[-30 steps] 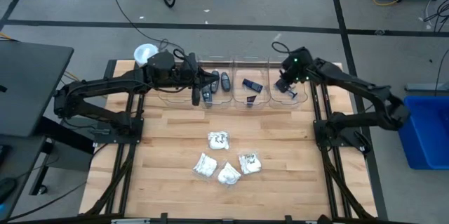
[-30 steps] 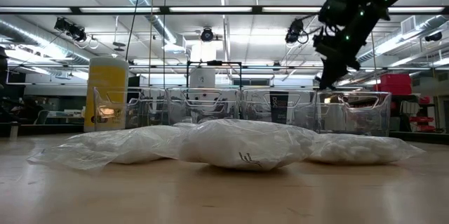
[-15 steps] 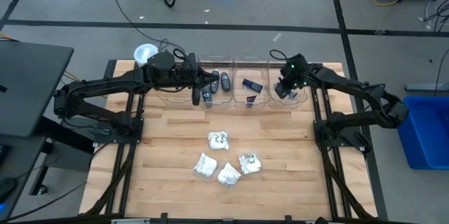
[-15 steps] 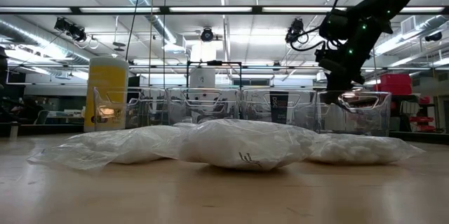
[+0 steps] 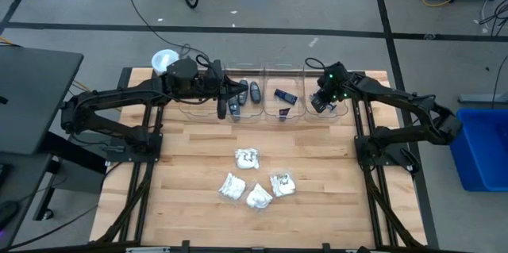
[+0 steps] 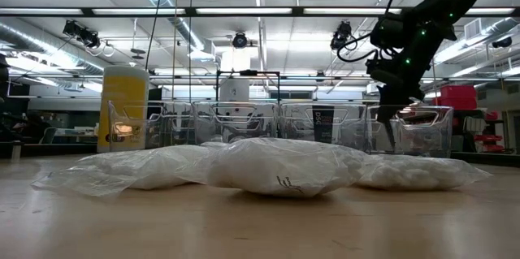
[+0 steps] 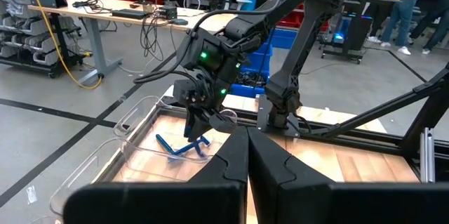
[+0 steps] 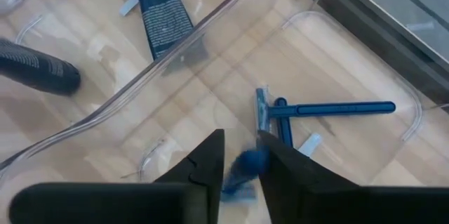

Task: Pick & Place Travel size toiletries
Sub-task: Put the blue razor into the right transparent bin, then put the white cotton pack into the left transparent bin

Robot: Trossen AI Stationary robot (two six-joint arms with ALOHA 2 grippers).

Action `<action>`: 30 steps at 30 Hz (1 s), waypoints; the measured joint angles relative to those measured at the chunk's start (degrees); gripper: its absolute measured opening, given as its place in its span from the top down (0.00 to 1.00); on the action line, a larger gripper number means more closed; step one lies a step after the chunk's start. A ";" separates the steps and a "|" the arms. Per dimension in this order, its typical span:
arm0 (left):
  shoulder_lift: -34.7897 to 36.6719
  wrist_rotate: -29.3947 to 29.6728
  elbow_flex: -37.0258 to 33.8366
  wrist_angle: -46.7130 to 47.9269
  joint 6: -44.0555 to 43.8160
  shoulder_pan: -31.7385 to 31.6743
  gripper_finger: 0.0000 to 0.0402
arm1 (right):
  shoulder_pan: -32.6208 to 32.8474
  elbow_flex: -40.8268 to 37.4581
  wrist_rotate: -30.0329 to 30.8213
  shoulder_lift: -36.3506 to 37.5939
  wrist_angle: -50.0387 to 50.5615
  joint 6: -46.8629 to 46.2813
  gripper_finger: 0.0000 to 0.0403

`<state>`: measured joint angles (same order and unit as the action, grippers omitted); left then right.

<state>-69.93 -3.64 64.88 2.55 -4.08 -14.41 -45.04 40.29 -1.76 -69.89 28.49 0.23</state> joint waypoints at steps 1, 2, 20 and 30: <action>0.00 0.01 0.00 0.01 0.00 0.00 0.99 | 0.00 0.00 0.00 0.02 0.00 0.05 0.76; 0.00 0.00 0.00 0.00 -0.03 0.00 0.99 | 0.00 0.00 0.01 0.02 0.01 0.06 0.74; 0.00 -0.02 -0.02 0.04 -0.74 0.00 0.99 | 0.00 0.00 0.15 0.04 -0.01 0.69 0.50; 0.00 1.21 -0.02 0.04 -0.61 0.00 0.99 | 0.22 3.73 -1.28 1.17 2.05 3.72 0.55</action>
<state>-69.93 -2.42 64.86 2.59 -4.69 -14.41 -44.82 44.02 -3.04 -68.72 30.54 3.95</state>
